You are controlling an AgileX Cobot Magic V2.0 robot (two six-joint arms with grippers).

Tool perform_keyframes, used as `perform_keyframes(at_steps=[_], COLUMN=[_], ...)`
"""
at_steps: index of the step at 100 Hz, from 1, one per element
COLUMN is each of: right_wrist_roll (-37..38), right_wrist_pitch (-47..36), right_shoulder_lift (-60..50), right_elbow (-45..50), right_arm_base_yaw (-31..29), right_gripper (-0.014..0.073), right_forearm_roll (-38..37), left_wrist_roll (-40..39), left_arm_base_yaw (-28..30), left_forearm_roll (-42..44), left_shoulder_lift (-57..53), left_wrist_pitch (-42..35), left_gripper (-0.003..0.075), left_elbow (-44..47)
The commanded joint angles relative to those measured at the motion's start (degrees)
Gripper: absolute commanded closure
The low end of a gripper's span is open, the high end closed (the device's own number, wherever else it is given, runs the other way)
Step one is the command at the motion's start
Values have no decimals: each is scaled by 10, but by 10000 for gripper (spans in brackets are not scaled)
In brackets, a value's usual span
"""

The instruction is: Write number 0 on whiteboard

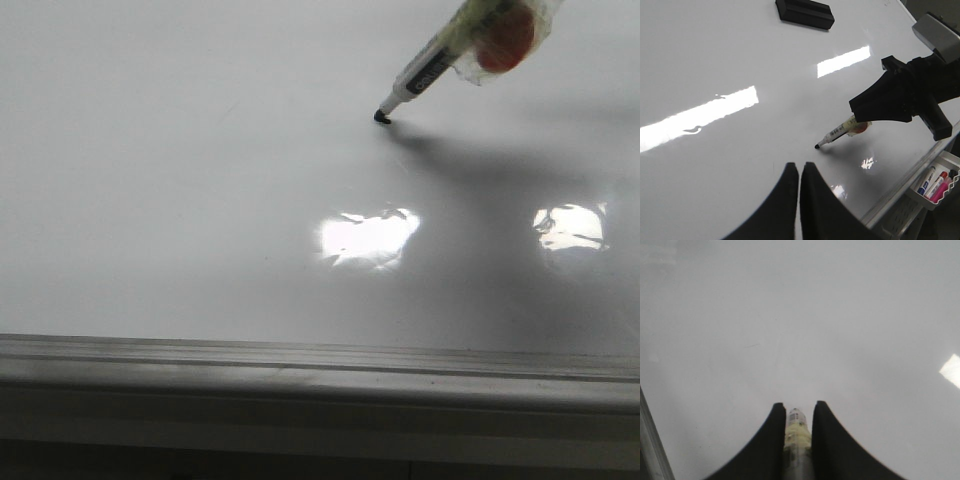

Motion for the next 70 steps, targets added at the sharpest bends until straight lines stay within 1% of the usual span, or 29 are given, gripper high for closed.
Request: perform_keyframes(at_steps=[1, 28, 70], right_wrist_roll=[2, 2, 2], right_wrist_pitch=[-50, -33, 69], right_shoulder_lift=[4, 19, 20], right_elbow=[-15, -15, -15], right_arm_base_yaw=[-3, -1, -1], right_gripper=[642, 642, 642], right_forearm_roll=[-10, -10, 3], left_wrist_roll=[-8, -8, -8], left_arm_base_yaw=[-1, -1, -1], left_forearm_roll=[5, 4, 4], left_shoulder_lift=[6, 6, 6], left_wrist_pitch=[-39, -39, -39], left_gripper=[740, 740, 740], left_elbow=[-14, -14, -14])
